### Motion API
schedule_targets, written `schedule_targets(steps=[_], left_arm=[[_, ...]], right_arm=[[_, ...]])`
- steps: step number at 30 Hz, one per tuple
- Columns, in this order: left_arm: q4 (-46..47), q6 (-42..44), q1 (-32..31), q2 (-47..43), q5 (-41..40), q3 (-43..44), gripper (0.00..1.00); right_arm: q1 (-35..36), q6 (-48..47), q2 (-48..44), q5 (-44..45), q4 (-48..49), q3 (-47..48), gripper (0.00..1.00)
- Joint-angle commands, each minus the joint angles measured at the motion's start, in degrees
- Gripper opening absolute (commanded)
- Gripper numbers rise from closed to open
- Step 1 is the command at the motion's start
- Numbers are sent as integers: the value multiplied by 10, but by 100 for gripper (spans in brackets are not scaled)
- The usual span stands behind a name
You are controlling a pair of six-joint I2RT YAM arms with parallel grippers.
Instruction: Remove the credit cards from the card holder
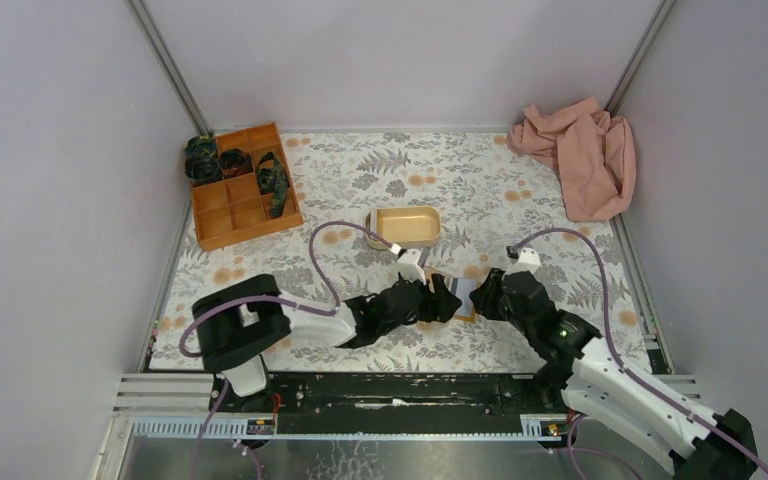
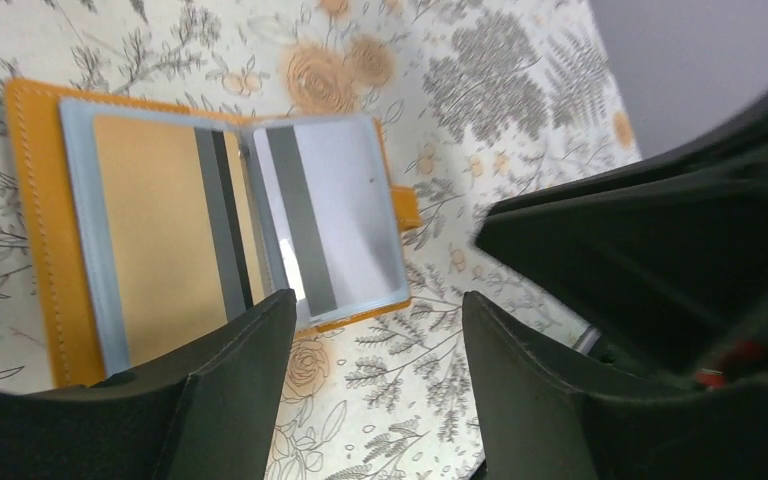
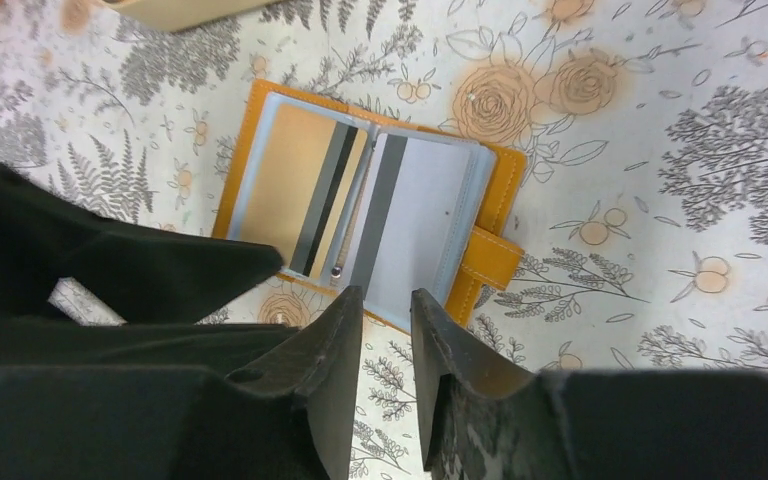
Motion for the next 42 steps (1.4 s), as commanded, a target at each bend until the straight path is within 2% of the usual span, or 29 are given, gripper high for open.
schedule_targets(steps=[1, 5, 9, 17, 21, 27, 35, 42], left_arm=[[12, 19, 3, -59, -44, -24, 68], [-14, 22, 19, -74, -66, -43, 68], [-22, 34, 30, -50, -74, -35, 69], [0, 27, 35, 13, -66, -32, 66], [28, 6, 34, 20, -52, -55, 63], [63, -20, 19, 17, -44, -87, 61], [81, -40, -16, 17, -55, -93, 61], [87, -41, -18, 10, -55, -99, 60]], right_arm=[[2, 14, 54, -21, 110, -3, 31], [1, 21, 105, -45, 180, -16, 30], [2, 23, 159, -65, 210, -11, 29], [2, 29, 186, -87, 247, -29, 29], [2, 32, 197, -91, 262, -39, 37], [0, 40, 225, -95, 287, -51, 42], [-3, 44, 262, -113, 329, -58, 42], [-10, 52, 347, -140, 373, -38, 41]])
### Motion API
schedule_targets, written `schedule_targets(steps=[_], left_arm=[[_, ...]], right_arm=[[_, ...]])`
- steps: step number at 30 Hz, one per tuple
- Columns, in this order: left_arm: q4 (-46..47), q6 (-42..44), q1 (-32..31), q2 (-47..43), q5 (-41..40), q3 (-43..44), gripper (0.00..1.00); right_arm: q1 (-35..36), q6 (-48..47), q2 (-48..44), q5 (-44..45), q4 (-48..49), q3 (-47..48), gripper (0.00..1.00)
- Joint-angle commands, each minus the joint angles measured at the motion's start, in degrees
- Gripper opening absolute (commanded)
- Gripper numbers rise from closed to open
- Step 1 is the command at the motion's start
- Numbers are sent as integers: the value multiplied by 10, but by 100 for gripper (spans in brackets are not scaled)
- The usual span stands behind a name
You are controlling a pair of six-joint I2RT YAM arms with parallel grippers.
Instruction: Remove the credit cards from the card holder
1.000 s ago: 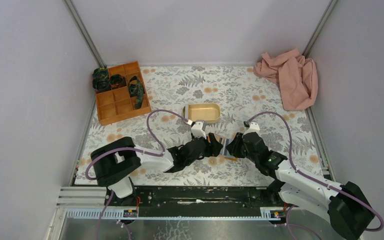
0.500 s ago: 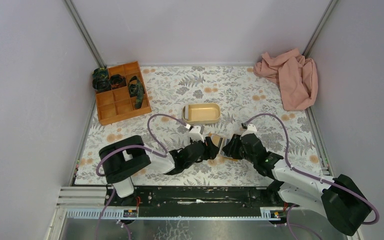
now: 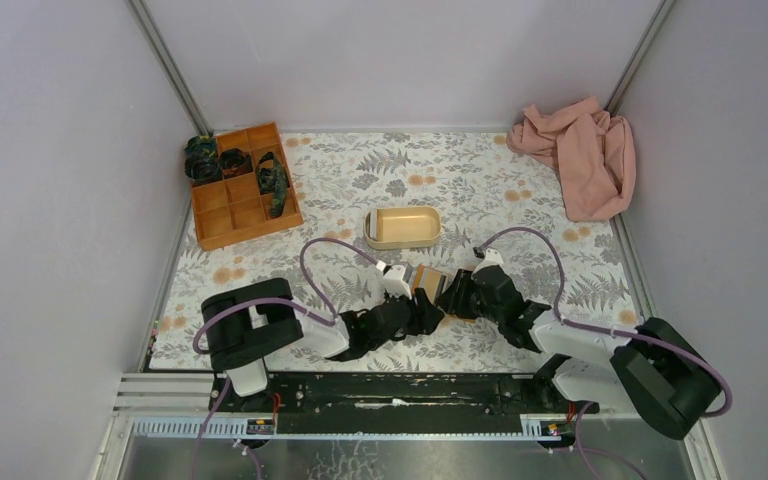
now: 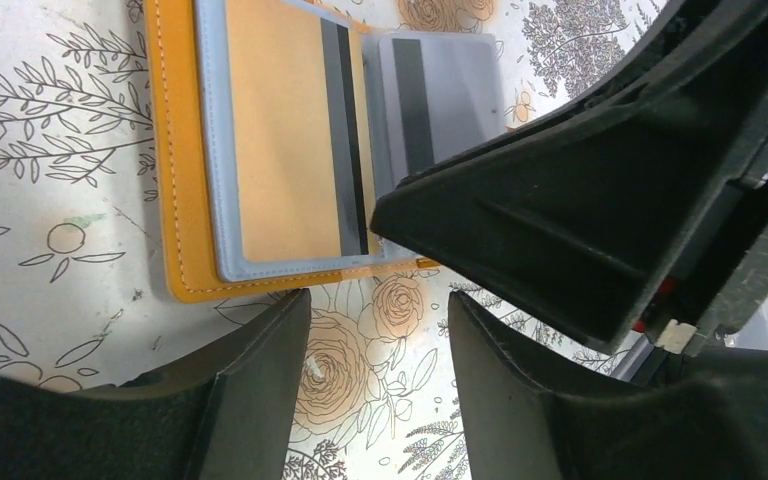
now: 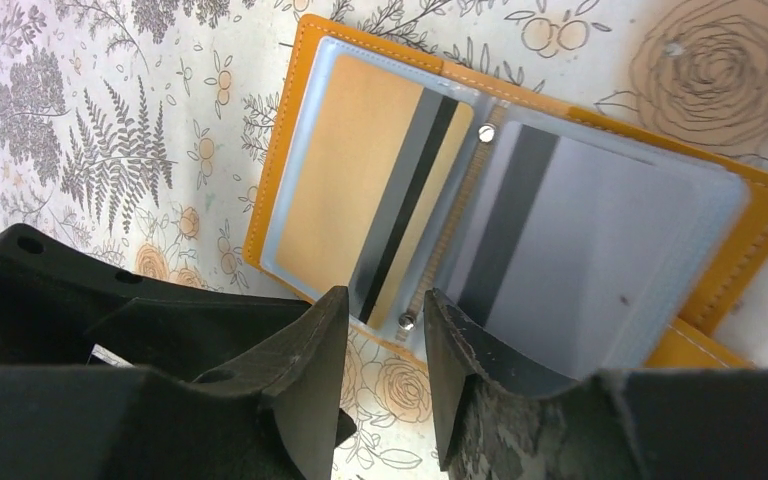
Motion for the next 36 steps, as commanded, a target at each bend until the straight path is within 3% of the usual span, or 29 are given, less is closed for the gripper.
schedule_targets(steps=[1, 6, 9, 16, 20, 26, 31, 36], left_arm=[[19, -4, -1, -6, -5, -16, 60], [15, 0, -1, -29, -15, -34, 60], [14, 1, -1, -36, -18, -40, 60], [-2, 9, 0, -76, -29, -51, 60], [-53, 27, 0, -114, -50, -32, 60], [-104, 49, 10, -141, -62, 3, 60], [-94, 57, 21, -101, -29, 39, 60], [-36, 34, 39, -39, 14, 36, 59]], right_arm=[[-8, 9, 48, -21, 40, 20, 41], [-13, 15, 99, -40, 72, 29, 40], [-18, 26, 129, -58, 100, 33, 34], [-36, 47, 151, -71, 137, 13, 1], [-49, 57, 115, -71, 121, -14, 0], [-50, 45, 3, -53, 24, -37, 0], [-50, 17, -72, -26, -45, -32, 1], [-51, 6, -57, -37, -44, -18, 7]])
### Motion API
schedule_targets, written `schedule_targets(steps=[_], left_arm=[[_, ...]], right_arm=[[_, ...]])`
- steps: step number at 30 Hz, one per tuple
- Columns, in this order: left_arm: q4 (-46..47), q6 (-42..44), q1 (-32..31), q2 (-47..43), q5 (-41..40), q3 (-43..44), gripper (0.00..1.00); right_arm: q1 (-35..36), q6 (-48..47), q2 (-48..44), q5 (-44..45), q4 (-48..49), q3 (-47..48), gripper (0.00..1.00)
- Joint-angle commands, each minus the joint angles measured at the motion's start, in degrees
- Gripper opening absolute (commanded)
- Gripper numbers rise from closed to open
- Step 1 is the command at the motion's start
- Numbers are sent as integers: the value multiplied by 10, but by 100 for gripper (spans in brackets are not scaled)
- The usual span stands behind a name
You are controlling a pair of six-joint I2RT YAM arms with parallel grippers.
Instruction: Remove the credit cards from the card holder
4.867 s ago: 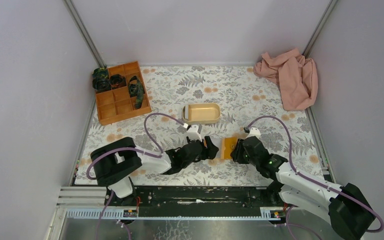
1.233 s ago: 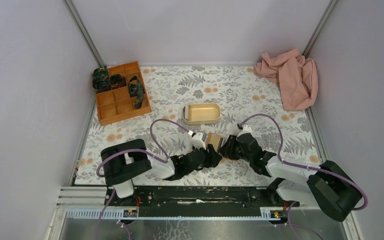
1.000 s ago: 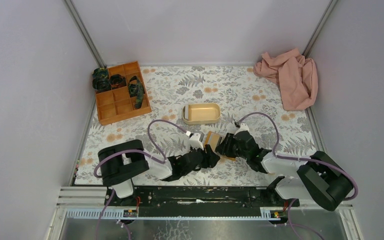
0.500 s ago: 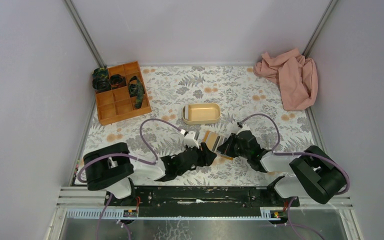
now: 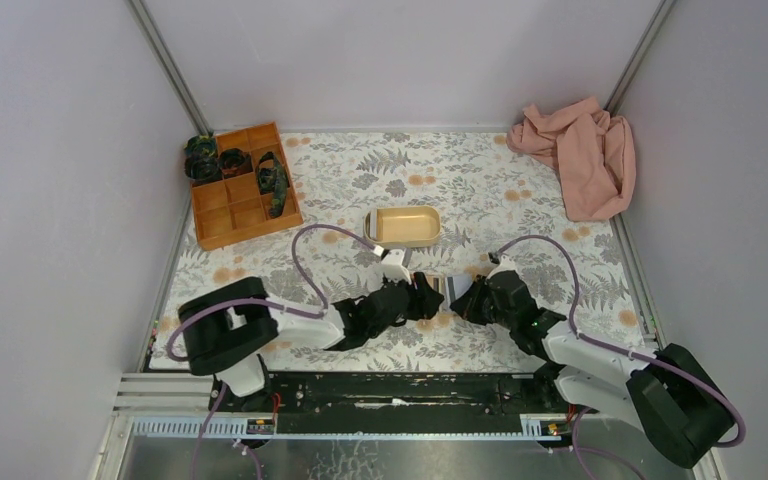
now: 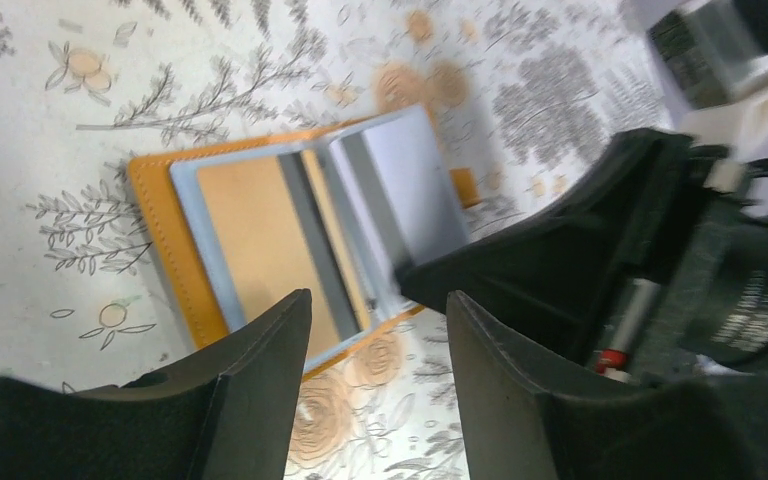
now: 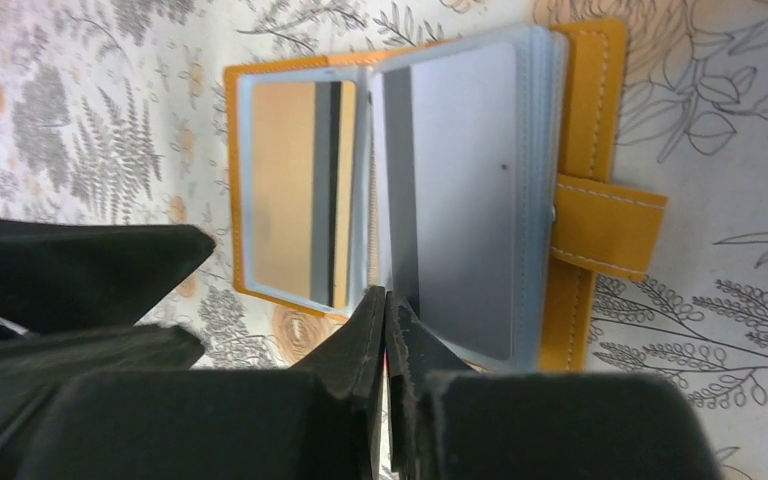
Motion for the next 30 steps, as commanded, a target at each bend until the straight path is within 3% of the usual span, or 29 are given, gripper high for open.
schedule_targets(steps=[1, 8, 15, 24, 30], left_arm=[[56, -7, 18, 53, 32, -5, 58], [116, -24, 51, 93, 50, -52, 56], [133, -23, 53, 116, 69, -45, 55], [150, -28, 54, 127, 77, -53, 55], [152, -30, 54, 120, 74, -67, 55]], right_arm=[[-5, -20, 19, 3, -13, 22, 8], [-8, -19, 44, -11, 14, 25, 12], [-8, -20, 61, -18, 27, 40, 15], [-27, -14, 129, -55, 88, 53, 28], [-36, -4, 161, -85, 133, 54, 29]])
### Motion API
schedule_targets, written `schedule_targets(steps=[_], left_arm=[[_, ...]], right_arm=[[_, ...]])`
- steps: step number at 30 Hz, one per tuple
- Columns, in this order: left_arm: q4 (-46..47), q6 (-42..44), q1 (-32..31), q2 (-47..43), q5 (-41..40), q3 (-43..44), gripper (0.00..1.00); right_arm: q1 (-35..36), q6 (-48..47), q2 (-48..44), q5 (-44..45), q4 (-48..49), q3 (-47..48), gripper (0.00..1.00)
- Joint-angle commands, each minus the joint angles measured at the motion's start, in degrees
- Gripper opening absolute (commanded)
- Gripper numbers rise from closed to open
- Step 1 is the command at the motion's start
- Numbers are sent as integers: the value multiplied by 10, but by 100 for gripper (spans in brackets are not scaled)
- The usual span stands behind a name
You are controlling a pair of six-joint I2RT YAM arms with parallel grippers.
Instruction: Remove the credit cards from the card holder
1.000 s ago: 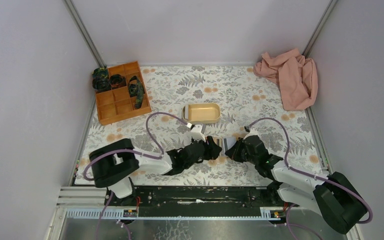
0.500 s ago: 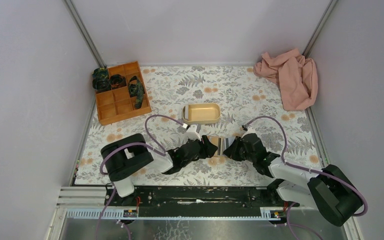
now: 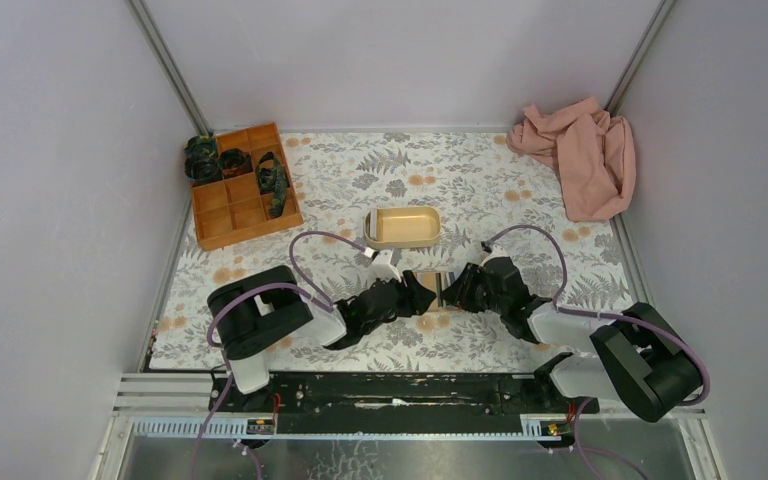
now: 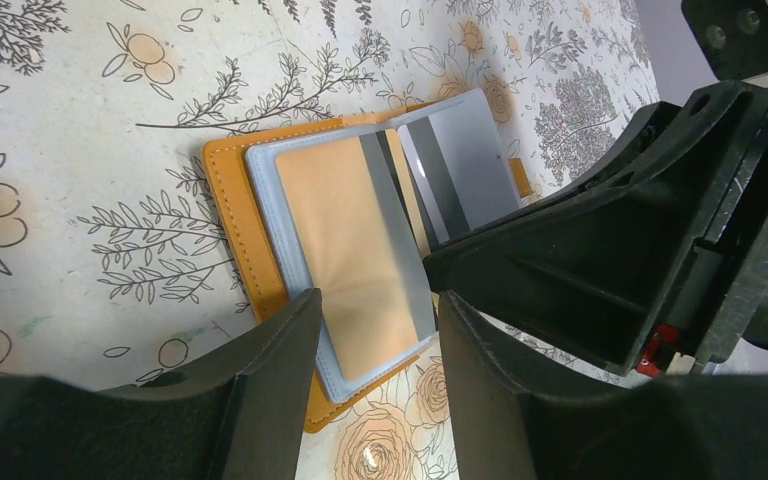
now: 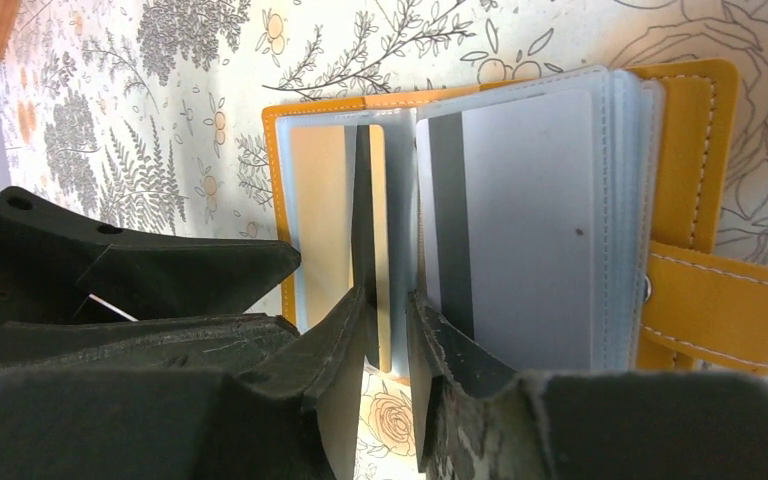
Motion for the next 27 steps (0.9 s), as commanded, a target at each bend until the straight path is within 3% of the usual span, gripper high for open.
schedule_targets(steps=[1, 15, 27], left_arm=[[-15, -2, 4, 6, 9, -22, 55], [-11, -7, 5, 11, 16, -24, 54], [-10, -8, 5, 6, 19, -29, 54]], right_arm=[[-3, 5, 18, -34, 40, 14, 29], [-3, -9, -54, -80, 106, -21, 27], [-3, 14, 66, -144, 194, -7, 27]])
